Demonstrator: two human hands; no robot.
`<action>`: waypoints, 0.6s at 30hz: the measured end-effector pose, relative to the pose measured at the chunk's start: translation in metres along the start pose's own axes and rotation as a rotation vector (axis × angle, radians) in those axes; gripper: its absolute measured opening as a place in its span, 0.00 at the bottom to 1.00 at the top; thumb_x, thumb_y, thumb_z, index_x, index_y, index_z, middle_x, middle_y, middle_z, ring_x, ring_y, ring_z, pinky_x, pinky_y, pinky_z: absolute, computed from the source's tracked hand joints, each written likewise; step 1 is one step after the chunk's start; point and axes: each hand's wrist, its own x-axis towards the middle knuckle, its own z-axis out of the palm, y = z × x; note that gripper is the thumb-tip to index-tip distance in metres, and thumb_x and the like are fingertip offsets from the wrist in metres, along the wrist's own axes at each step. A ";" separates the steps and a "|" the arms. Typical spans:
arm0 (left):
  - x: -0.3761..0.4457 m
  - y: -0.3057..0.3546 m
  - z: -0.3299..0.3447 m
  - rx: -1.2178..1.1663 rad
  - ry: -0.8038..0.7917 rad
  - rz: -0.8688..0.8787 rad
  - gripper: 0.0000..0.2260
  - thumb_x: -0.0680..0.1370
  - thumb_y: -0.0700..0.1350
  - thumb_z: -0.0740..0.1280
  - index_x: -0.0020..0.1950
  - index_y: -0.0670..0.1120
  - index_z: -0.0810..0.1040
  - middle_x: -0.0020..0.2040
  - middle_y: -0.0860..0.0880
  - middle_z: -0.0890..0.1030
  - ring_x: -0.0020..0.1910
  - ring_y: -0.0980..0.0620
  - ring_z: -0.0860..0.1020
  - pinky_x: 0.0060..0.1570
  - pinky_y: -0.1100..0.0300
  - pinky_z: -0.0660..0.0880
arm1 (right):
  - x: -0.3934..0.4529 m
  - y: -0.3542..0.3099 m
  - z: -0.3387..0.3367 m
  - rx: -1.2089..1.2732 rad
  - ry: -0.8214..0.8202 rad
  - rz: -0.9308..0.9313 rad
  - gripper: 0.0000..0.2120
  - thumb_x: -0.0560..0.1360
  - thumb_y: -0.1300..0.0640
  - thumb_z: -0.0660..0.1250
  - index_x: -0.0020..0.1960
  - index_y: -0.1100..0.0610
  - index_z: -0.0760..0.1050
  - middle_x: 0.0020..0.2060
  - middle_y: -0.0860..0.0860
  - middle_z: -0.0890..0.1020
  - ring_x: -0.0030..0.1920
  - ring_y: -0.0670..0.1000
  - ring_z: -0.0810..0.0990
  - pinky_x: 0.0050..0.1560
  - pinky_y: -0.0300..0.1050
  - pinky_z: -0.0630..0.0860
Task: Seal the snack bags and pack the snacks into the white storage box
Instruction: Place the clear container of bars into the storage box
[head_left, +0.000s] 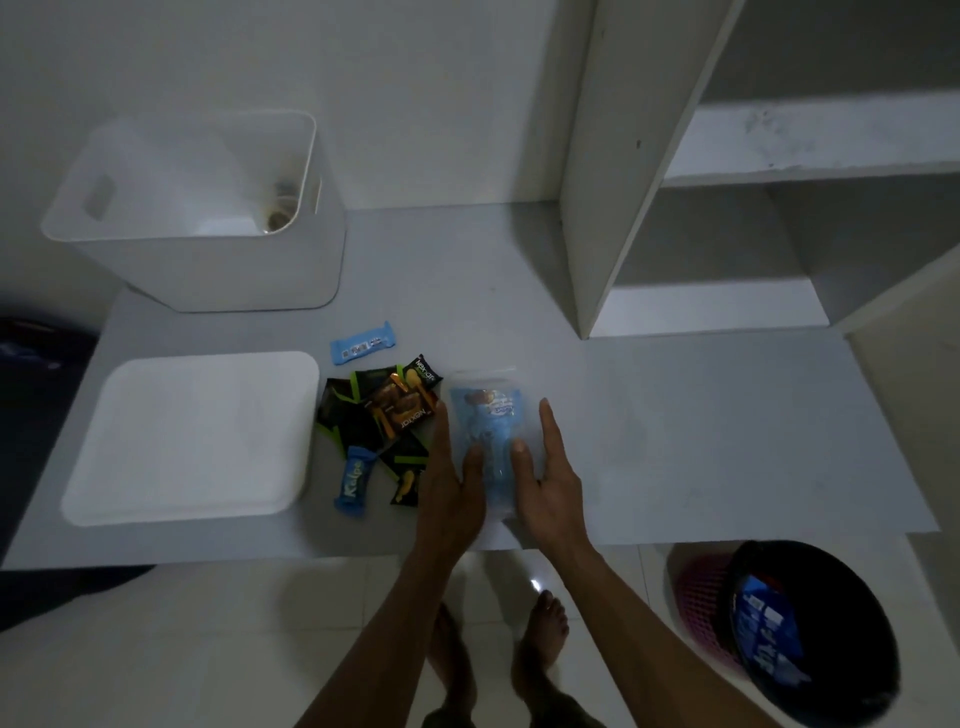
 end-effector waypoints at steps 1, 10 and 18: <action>-0.001 0.000 0.000 0.008 0.006 -0.007 0.26 0.83 0.50 0.57 0.74 0.66 0.46 0.73 0.54 0.65 0.65 0.57 0.73 0.59 0.61 0.76 | -0.001 -0.004 -0.002 0.004 -0.003 -0.002 0.30 0.82 0.48 0.59 0.80 0.45 0.49 0.66 0.38 0.63 0.62 0.41 0.69 0.45 0.18 0.70; -0.011 0.050 -0.050 -0.021 0.175 0.027 0.28 0.82 0.51 0.59 0.78 0.58 0.48 0.72 0.59 0.62 0.68 0.65 0.65 0.61 0.74 0.66 | -0.014 -0.069 0.009 0.015 -0.060 -0.079 0.30 0.81 0.42 0.57 0.79 0.42 0.50 0.66 0.37 0.64 0.63 0.39 0.66 0.44 0.18 0.69; 0.009 0.053 -0.152 -0.039 0.287 0.073 0.28 0.80 0.55 0.61 0.78 0.53 0.56 0.68 0.51 0.74 0.58 0.53 0.80 0.49 0.68 0.78 | -0.026 -0.155 0.083 0.012 -0.100 -0.210 0.29 0.81 0.44 0.58 0.78 0.38 0.49 0.76 0.45 0.64 0.67 0.44 0.71 0.62 0.43 0.75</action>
